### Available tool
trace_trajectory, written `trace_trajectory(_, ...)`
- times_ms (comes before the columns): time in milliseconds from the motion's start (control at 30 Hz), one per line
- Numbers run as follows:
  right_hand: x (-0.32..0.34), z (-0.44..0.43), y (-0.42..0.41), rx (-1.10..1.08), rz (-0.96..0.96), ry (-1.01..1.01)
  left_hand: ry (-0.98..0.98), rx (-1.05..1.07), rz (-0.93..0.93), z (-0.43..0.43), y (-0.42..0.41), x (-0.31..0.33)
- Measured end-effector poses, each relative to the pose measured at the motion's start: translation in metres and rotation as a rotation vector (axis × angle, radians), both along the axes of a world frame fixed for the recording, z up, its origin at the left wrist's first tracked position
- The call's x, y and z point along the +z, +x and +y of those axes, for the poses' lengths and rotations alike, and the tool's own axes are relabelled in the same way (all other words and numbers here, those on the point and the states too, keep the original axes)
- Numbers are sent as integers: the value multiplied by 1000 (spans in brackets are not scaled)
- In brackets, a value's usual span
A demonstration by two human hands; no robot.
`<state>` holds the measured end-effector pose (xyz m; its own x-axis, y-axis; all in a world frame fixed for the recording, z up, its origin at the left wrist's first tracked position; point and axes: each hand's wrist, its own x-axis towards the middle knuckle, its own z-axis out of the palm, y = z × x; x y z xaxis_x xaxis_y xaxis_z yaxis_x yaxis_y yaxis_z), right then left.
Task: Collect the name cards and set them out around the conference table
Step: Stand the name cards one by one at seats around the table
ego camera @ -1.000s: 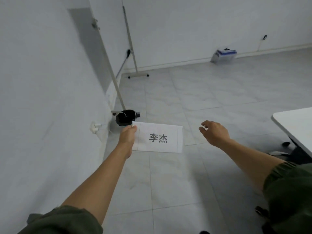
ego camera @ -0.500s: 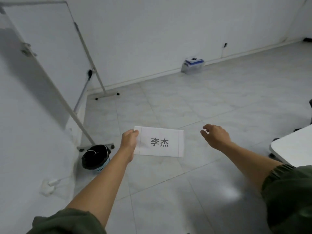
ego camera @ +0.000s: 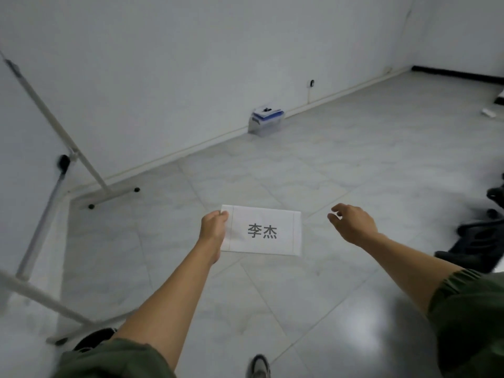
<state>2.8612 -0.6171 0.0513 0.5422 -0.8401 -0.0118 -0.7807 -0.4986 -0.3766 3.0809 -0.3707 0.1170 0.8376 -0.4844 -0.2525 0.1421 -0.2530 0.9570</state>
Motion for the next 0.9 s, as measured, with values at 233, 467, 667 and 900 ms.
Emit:
trace_trajectory(233, 12, -101, 61, -179, -48, 3, 56, -190, -17, -162, 108, 11)
trace_trajectory(467, 1, -212, 48, -367, 4, 25, 84, -400, 34, -330, 131, -11)
trace_trajectory(667, -21, -347, 37, -474, 13, 52, 98, -490, 36, -488, 133, -31)
trace_trajectory(900, -6, -509, 41, -523, 35, 71, 101, -538, 21, -665, 147, -19)
